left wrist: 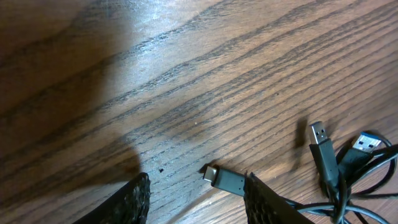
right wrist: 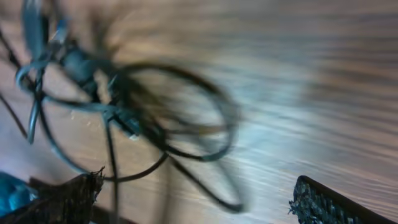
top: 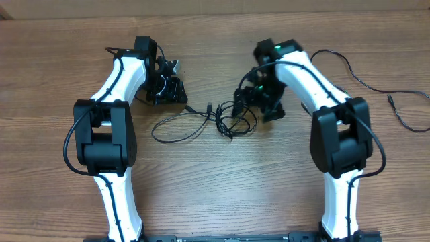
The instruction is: Untangle cables
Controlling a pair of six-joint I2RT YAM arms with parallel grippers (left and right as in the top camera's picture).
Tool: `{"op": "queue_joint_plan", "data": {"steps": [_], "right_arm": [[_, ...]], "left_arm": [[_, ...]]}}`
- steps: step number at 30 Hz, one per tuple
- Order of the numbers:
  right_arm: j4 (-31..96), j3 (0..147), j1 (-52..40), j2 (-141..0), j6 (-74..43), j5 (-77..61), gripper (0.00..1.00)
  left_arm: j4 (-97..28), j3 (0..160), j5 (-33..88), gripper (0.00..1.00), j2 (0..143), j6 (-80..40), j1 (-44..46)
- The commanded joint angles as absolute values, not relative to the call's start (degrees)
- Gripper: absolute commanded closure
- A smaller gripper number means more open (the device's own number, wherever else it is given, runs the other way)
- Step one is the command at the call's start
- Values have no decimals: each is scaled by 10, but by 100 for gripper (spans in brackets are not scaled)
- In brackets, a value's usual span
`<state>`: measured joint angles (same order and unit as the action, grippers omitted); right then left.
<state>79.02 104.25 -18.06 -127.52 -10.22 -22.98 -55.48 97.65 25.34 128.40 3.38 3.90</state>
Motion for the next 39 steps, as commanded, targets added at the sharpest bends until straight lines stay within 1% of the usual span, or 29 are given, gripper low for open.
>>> {"op": "queue_joint_plan", "data": {"steps": [1,2,3,5,10,11,12,14,18,19,21,27,31,35,38,39], "right_arm": [[788,1054,-153,-1251,-138,-210,0],[787,1051,-150,-1251,-140,-210,0],[787,1047,-150,-1251,-143,-210,0],[779,1033,-150,-1251,-154,-210,0],[728,986,-172,-1251,-191,-210,0],[719,978,-178,-1251,-196,-210,1],[706,968,-185,-1252,-198,-210,5],[678,953,-198,-1252,-198,-210,16],[615,941,-216,-1252,-197,-187,52],[597,941,-220,-1252,-194,-171,68],[555,941,-229,-1252,-175,-144,96],[416,941,-246,-1252,-99,-153,96],[375,941,-255,-1252,-8,-204,96],[399,946,-260,-1251,110,-256,96],[447,972,-260,-1251,141,-265,96],[471,988,-260,-1251,150,-268,91]], "left_arm": [[-554,971,264,54,1293,37,41],[-554,971,264,59,1293,37,41],[-554,971,264,67,1293,37,41],[-554,971,264,75,1293,37,41],[-554,971,264,78,1293,37,41],[-554,971,264,80,1293,37,41],[-554,971,264,83,1293,37,41],[-554,971,265,84,1293,37,42],[-554,971,265,83,1293,37,42],[-554,971,265,83,1293,37,42],[-554,971,265,83,1293,37,42],[-554,971,264,82,1293,37,42],[-554,971,265,82,1293,37,42],[-554,971,265,82,1293,37,42],[-554,971,265,82,1293,37,42],[-554,971,265,82,1293,37,41]]}}
